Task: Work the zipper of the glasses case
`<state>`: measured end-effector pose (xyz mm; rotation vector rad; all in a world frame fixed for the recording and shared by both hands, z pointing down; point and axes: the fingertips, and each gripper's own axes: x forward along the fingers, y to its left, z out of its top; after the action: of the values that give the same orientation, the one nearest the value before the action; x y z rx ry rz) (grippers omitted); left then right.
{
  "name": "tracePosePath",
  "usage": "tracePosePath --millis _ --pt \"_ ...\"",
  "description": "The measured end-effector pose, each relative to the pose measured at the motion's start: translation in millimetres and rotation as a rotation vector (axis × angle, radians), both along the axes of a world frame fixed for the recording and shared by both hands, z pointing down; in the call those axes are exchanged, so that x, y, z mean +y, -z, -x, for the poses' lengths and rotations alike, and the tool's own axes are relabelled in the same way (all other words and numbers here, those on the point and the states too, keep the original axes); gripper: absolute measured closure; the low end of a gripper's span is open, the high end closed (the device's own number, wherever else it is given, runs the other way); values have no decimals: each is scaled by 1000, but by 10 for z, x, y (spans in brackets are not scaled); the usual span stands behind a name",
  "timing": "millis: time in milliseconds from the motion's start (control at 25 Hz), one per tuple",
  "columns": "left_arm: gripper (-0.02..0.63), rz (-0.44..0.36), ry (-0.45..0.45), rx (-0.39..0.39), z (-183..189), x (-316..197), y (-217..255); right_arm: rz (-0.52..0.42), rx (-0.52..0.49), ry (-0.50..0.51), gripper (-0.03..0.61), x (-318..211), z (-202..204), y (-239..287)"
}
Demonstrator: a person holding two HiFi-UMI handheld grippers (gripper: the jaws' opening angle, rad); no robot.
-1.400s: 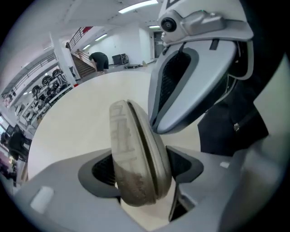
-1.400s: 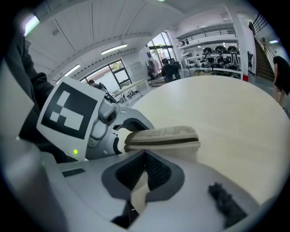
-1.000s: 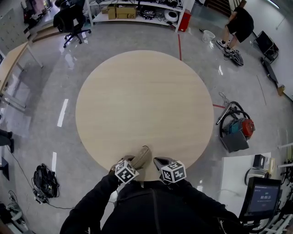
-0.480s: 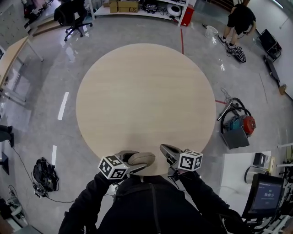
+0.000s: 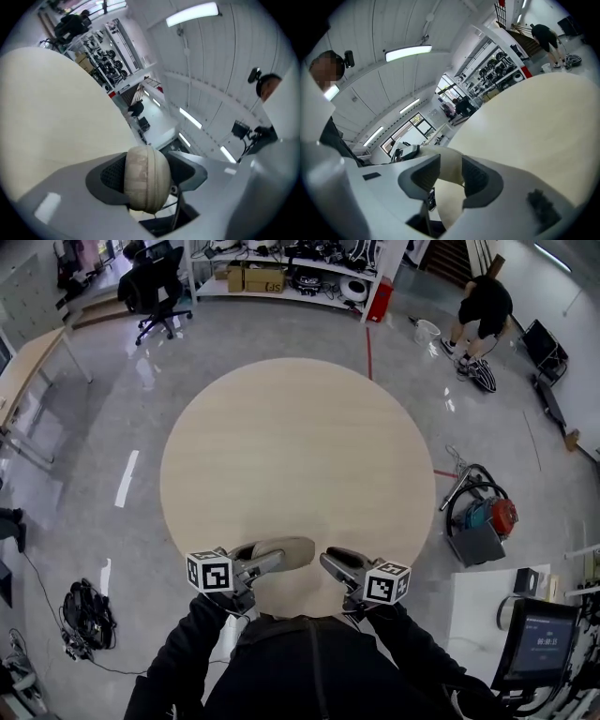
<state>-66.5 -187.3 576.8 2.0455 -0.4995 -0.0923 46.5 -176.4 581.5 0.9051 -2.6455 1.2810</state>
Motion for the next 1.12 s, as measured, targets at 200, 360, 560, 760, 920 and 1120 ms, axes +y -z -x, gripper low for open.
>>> tracePosePath --millis 200,360,560,760,920,1120 --pt "344 23 96 197 117 -65 402 -35 -51 12 414 -16 74 242" --pt "344 29 90 192 129 -25 409 -19 -61 16 414 -27 42 234" --pt "344 65 142 247 314 -33 440 -90 20 102 414 28 92 327" --pt "344 23 168 343 463 -60 717 -256 121 183 414 59 220 636" --pt "344 -26 134 428 544 -61 940 -311 111 249 406 94 346 873" --pt "344 -1 138 618 621 -31 1166 -426 172 329 391 175 491 1047"
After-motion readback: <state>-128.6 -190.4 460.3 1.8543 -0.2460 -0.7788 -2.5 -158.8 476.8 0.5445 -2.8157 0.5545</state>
